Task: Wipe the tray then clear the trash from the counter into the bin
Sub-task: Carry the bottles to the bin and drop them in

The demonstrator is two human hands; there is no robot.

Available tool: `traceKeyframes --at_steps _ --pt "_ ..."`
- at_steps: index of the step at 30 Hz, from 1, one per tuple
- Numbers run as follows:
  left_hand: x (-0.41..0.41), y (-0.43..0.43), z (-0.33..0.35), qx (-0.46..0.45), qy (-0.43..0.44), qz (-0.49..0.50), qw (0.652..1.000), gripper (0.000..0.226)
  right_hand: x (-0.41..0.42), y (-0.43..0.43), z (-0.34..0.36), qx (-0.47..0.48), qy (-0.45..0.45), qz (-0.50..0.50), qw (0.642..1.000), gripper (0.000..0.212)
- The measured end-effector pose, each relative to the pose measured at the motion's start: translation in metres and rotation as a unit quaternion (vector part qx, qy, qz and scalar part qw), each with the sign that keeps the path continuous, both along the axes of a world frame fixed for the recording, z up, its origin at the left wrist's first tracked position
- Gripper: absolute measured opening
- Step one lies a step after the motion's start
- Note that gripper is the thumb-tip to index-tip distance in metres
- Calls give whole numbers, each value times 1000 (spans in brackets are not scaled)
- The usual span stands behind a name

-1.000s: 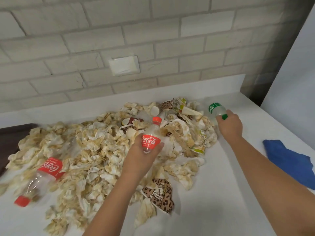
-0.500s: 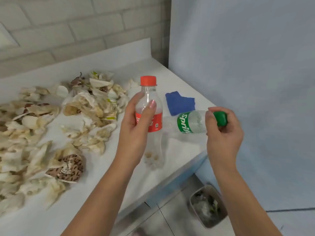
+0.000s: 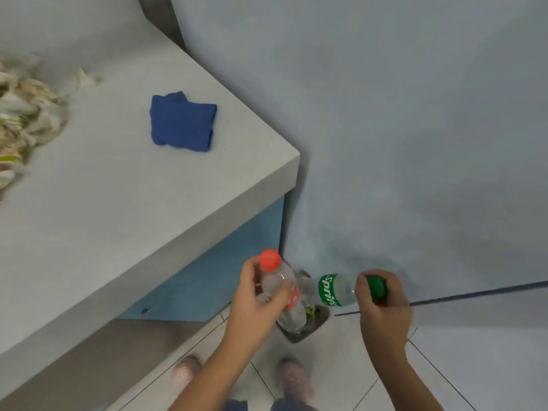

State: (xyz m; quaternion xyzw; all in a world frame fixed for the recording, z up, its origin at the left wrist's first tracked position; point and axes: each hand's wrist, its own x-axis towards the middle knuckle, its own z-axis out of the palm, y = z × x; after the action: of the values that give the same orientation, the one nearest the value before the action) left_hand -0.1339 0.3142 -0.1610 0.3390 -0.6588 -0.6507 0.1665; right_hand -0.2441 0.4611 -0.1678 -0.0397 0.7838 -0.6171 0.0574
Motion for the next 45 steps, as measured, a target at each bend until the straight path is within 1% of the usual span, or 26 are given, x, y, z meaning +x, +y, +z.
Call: traceKeyframes --at_steps 2,3,6,8,10,12,14,16,17,19,20,21,23,24,26,27,29,31,33,34,35,36,37,39,41,45 --pt "-9 5 -57 30 -42 24 998 44 -12 8 -54 86 -21 40 995 11" --pt "-13 7 -88 26 -61 34 997 44 -18 12 -83 141 -30 60 988 10" --pt "-26 13 -177 5 -123 25 992 31 -33 18 -171 289 -63 127 947 19" --pt "-33 16 -232 0 -158 0 987 27 -40 16 -221 360 -93 173 912 25" --pt "-40 17 -286 -35 -188 -35 981 26 -41 13 -268 427 -121 226 867 33" --pt "-44 15 -337 -93 -228 -69 967 27 -40 9 -312 474 -108 270 831 41" --pt "-48 13 -381 -123 -282 -109 945 34 -40 6 -351 487 -97 303 814 47" --pt "-50 12 -417 -148 -353 -170 908 49 -39 1 -383 482 -107 346 798 56" --pt "-52 11 -431 -178 -400 -197 877 60 -39 -1 -397 481 -113 374 785 61" --pt "-54 10 -448 -264 -482 -238 801 79 -35 -8 -417 478 -110 431 757 70" --pt "-54 10 -450 -294 -503 -256 771 83 -34 -11 -422 475 -109 451 748 73" --pt "-54 11 -452 -311 -510 -264 757 85 -34 -13 -425 474 -116 458 743 76" --pt "-51 15 -445 -316 -498 -260 765 82 -33 -16 -421 476 -129 452 744 79" --pt "-50 16 -435 -309 -480 -255 780 78 -33 -18 -414 480 -120 449 744 80" --pt "-43 18 -408 -288 -439 -234 818 70 -34 -25 -393 498 -60 443 743 77" --pt "-37 17 -392 -296 -414 -210 835 68 -33 -31 -379 502 -30 430 750 75" --pt "-22 14 -355 -312 -347 -154 871 67 -29 -44 -350 484 4 398 779 70" --pt "-6 7 -306 -307 -252 -82 914 49 -22 -58 -314 427 38 371 824 56" --pt "11 -2 -249 -301 -176 -12 937 33 -12 -72 -268 332 88 349 872 39" --pt "18 -9 -213 -317 -141 31 938 28 -6 -82 -239 269 98 330 900 40" --pt "25 -16 -179 -344 -111 76 929 25 0 -92 -207 208 103 315 920 41" --pt "35 -22 -144 -375 -89 113 916 24 9 -102 -172 149 111 309 933 37" --pt "46 -29 -113 -397 -67 143 904 23 20 -115 -137 91 127 316 936 30" --pt "69 -41 -55 -402 -52 202 891 21 44 -145 -71 -15 166 360 918 21" --pt "93 -53 -6 -394 -51 270 877 20 67 -177 -12 -97 183 414 886 22" --pt "143 -73 72 -367 -55 380 847 24 112 -229 79 -173 194 486 834 28"
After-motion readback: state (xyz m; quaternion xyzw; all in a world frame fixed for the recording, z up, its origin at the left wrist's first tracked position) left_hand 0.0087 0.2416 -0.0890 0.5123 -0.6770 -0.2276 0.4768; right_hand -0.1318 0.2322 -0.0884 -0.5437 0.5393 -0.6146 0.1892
